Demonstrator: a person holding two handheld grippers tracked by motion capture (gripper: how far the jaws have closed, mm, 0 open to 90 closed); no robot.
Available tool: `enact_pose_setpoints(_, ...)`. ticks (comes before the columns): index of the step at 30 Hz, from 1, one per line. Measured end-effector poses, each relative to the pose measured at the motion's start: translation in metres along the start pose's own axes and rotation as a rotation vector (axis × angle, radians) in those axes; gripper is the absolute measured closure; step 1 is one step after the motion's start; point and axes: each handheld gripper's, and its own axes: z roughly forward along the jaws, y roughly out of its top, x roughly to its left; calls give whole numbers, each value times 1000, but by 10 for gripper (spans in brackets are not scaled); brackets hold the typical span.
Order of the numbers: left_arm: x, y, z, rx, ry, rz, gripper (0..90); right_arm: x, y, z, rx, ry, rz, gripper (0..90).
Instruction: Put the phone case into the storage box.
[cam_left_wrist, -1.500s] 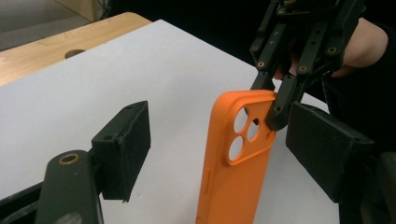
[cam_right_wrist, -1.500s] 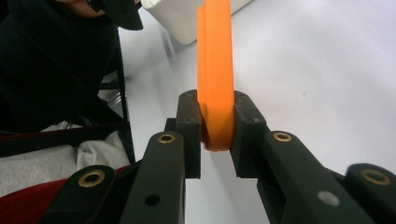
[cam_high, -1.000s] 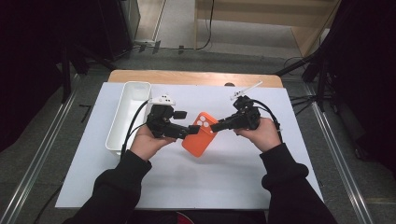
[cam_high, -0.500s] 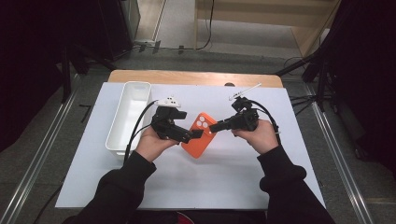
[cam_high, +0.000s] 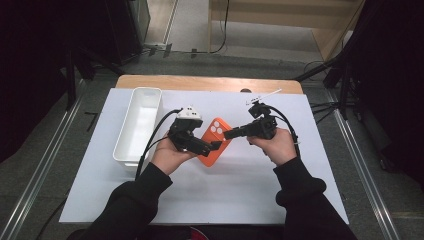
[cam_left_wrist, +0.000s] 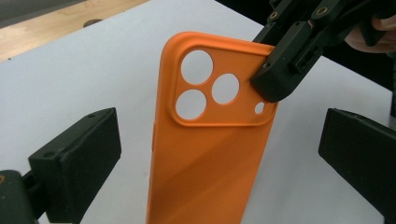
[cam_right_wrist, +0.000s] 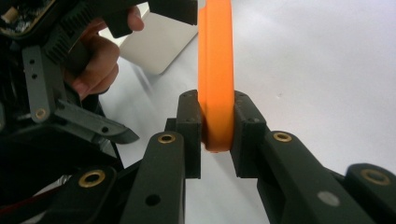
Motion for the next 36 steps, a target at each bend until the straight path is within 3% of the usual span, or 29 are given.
enact_pose_setpoints(8,0,2,4,-16,51,37,0,-1,2,3,-12,-10,38,750)
enact_pose_setpoints(15,-4,1,11,-3,87,86,0,2,5,6,-26,-28,26,751)
enact_pose_setpoints(19,-5,2,13,-21,104,84,0,2,5,5,-29,-37,38,750)
enact_pose_setpoints(26,-6,3,17,-46,82,50,0,3,5,6,-27,-44,47,750)
enact_pose_setpoints(36,-11,1,26,-23,117,108,7,6,5,7,-18,-40,38,750)
